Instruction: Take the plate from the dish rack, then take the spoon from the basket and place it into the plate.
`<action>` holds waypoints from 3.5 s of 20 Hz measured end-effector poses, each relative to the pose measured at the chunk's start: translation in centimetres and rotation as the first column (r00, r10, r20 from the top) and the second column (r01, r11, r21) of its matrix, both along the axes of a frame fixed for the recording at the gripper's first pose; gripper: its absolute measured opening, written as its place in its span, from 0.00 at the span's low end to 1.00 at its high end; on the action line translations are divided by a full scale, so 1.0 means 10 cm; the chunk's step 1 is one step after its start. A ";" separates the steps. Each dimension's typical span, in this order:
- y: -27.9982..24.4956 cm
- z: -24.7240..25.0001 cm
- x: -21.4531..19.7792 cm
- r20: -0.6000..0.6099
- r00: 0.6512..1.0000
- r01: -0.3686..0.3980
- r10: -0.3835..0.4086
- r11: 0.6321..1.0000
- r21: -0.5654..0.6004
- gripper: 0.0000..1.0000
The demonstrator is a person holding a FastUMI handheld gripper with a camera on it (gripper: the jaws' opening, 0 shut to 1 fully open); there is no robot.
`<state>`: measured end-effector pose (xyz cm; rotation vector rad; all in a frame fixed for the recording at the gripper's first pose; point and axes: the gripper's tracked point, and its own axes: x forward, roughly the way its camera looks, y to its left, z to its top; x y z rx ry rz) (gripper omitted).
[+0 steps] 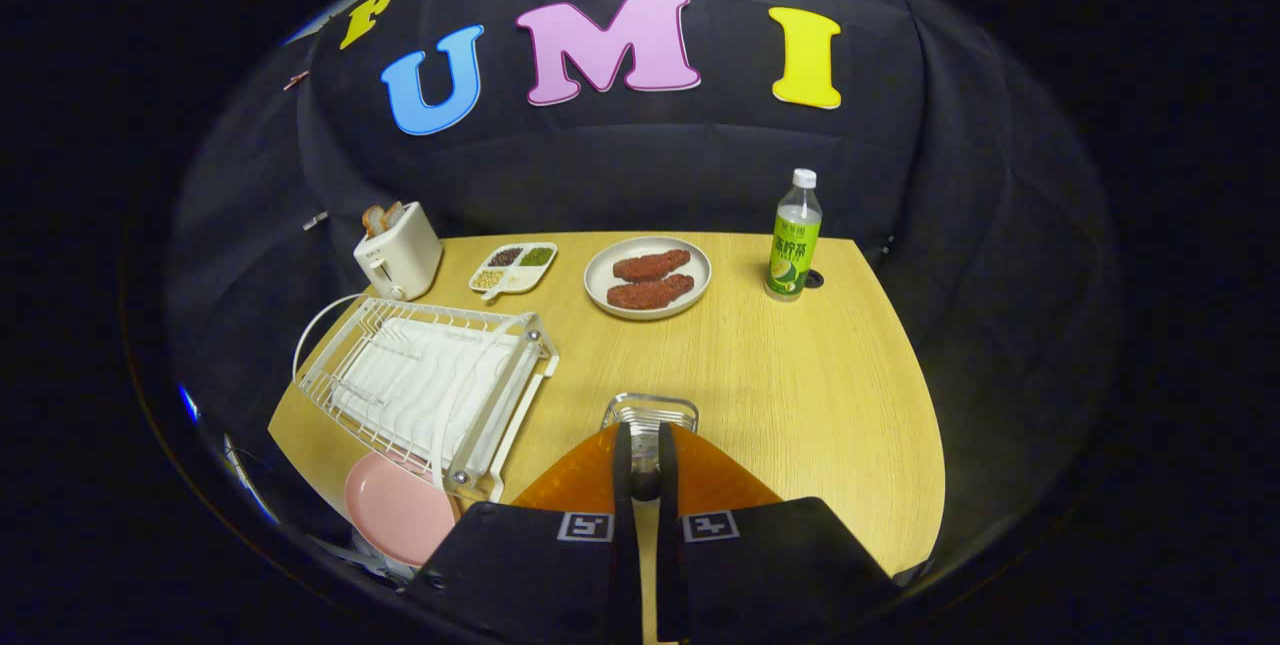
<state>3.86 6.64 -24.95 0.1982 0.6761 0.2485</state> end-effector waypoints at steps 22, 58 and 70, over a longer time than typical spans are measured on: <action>2.05 1.10 -0.82 0.095 0.912 -0.409 0.399 0.900 0.152 0.10; 2.56 -0.74 -1.62 -0.104 0.739 -0.674 0.666 0.727 -0.130 0.19; 2.45 -0.53 -1.46 -0.085 0.786 -0.617 0.612 0.786 -0.047 0.95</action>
